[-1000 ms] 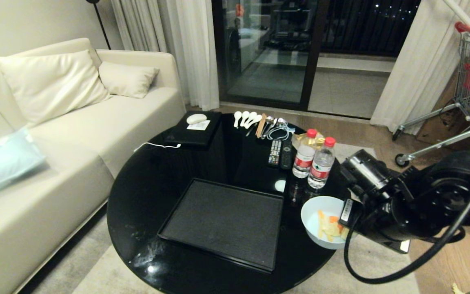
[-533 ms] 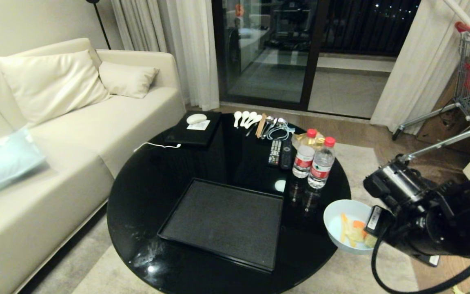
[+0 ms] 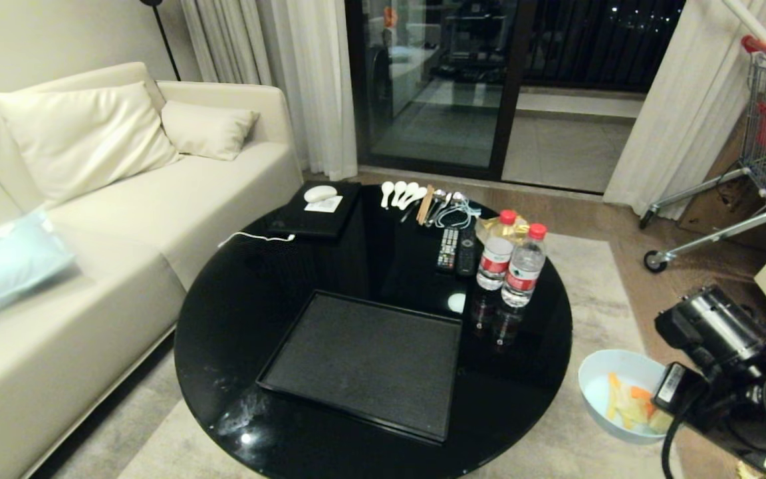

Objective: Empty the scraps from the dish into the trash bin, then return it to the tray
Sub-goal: Move the bowl over the trash can

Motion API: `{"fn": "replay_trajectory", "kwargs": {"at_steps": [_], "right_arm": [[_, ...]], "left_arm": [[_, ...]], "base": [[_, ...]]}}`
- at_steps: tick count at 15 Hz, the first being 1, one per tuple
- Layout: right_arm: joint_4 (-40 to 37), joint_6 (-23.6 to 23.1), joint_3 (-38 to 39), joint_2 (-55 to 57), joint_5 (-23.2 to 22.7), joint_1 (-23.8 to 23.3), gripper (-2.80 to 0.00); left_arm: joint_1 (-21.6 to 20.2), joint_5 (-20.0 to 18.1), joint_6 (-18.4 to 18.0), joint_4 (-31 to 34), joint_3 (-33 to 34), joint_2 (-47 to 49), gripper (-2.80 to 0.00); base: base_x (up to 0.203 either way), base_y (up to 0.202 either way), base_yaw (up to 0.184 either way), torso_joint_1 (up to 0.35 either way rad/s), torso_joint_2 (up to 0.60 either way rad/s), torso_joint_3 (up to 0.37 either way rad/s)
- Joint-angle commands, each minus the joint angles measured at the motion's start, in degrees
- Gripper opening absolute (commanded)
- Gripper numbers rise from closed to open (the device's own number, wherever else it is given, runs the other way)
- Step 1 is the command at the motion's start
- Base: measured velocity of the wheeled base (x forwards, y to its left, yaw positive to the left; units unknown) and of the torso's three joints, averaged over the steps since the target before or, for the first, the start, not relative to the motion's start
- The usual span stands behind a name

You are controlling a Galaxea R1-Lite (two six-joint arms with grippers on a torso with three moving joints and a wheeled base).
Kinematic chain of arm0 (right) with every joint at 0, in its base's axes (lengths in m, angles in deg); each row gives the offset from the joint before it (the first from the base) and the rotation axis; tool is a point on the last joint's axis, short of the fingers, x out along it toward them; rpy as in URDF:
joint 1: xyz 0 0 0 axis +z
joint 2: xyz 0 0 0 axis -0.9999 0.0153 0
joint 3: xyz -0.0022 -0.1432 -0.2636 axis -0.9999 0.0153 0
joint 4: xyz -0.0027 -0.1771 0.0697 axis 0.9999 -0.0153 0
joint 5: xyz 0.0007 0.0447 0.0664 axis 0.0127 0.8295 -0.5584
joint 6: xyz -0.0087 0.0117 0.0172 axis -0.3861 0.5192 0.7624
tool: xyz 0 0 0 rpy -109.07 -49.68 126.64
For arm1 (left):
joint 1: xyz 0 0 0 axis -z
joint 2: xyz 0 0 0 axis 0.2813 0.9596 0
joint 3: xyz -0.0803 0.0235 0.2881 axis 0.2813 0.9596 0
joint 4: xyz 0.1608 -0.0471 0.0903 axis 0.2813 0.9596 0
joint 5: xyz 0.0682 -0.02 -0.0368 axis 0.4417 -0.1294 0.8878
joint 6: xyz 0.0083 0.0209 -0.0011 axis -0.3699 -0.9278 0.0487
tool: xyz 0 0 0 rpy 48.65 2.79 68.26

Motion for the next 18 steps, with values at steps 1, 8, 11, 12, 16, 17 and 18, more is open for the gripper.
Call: {"fn": "replay_trajectory", "kwargs": {"at_steps": [1,8,11,12,16,17,18], "right_arm": [[0.6,0.6,1.7,-0.9,0.1,-2.3,-2.80],[0.7,0.6,8.8,-8.1,-0.1,-3.4,-2.80],[0.5,0.7,11.4,-12.4,-0.4,-3.3,-2.80],[0.3,0.7,12.5,-13.7,-0.4,-3.3,-2.80],[0.7,0.7,16.6,-17.2,-1.8,-3.3,-2.80],[0.6,0.7,16.8,-17.6,-2.1,-3.3,-2.80],[0.7,0.7,16.8,-17.6,-2.1,-3.3,-2.80]], "left_arm": [[0.0,0.0,0.0,0.0,0.0,0.0,-2.80],[0.0,0.0,0.0,0.0,0.0,0.0,-2.80],[0.0,0.0,0.0,0.0,0.0,0.0,-2.80],[0.0,0.0,0.0,0.0,0.0,0.0,-2.80],[0.0,0.0,0.0,0.0,0.0,0.0,-2.80],[0.0,0.0,0.0,0.0,0.0,0.0,-2.80],[0.0,0.0,0.0,0.0,0.0,0.0,-2.80]], "base": [[0.000,0.000,0.000,0.000,0.00,0.000],[0.000,0.000,0.000,0.000,0.00,0.000],[0.000,0.000,0.000,0.000,0.00,0.000],[0.000,0.000,0.000,0.000,0.00,0.000],[0.000,0.000,0.000,0.000,0.00,0.000],[0.000,0.000,0.000,0.000,0.00,0.000],[0.000,0.000,0.000,0.000,0.00,0.000]]}}
